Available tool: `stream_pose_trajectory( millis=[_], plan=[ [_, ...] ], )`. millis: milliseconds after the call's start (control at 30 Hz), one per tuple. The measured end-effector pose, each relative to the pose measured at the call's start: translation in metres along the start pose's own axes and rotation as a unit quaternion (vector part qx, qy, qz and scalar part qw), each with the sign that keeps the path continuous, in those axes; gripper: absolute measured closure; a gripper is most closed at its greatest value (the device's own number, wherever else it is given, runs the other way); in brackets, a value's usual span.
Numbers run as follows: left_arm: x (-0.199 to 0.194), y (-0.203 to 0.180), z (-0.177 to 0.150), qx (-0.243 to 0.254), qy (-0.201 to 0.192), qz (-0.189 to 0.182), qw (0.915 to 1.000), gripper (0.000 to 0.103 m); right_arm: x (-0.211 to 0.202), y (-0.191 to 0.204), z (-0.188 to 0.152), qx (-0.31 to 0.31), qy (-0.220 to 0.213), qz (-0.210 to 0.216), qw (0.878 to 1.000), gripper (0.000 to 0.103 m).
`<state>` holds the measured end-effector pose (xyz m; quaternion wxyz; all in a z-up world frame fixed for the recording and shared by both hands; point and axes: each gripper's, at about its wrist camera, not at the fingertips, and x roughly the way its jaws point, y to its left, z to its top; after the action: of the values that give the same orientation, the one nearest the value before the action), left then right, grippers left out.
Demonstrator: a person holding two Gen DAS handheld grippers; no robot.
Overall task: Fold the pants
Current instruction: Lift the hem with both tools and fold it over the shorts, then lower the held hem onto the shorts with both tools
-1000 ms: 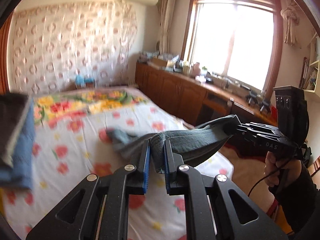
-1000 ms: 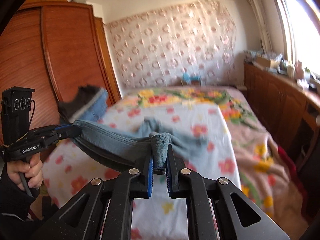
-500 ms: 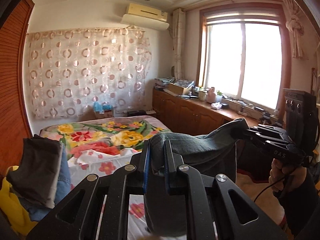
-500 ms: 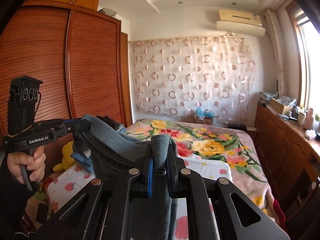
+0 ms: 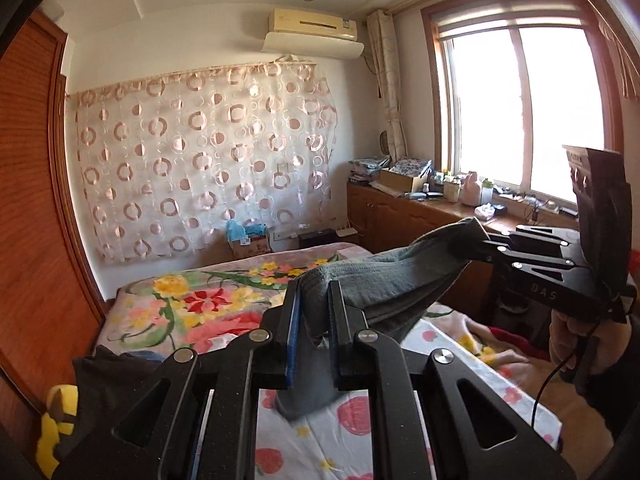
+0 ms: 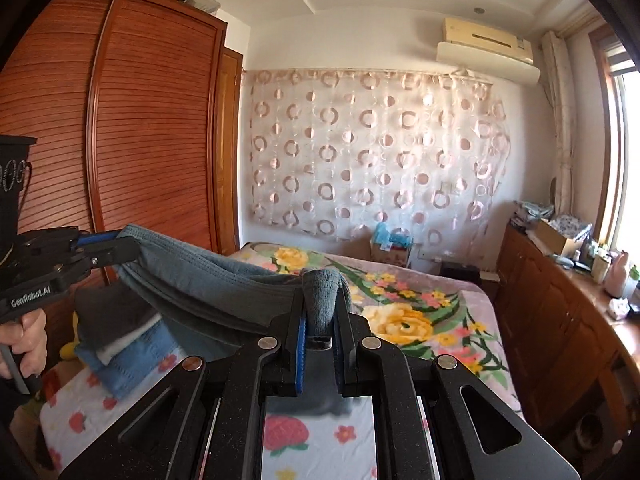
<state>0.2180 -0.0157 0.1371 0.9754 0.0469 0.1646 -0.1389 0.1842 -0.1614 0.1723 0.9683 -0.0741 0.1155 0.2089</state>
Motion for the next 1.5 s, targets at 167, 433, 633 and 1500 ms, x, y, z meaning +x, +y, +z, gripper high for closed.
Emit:
stream_pose_trajectory(
  millis=[167, 433, 633, 1500],
  plan=[
    [0.001, -0.006, -0.063, -0.005, 0.053, -0.012, 0.9985, 0.090, 0.012, 0.007, -0.045, 0.013, 0.048, 0.024, 0.998, 0.093],
    [-0.025, -0.028, -0.167, 0.003, 0.143, -0.023, 0.9895, 0.090, 0.006, 0.043, -0.122, 0.032, 0.137, 0.070, 0.988, 0.093],
    [-0.059, -0.039, -0.203, -0.013, 0.160, -0.028, 0.9866, 0.090, -0.013, 0.051, -0.151, 0.054, 0.172, 0.100, 0.979, 0.093],
    [-0.081, -0.051, -0.271, -0.071, 0.201, -0.032, 0.9764, 0.087, -0.034, 0.041, -0.198, 0.075, 0.195, 0.099, 0.973, 0.092]
  ],
)
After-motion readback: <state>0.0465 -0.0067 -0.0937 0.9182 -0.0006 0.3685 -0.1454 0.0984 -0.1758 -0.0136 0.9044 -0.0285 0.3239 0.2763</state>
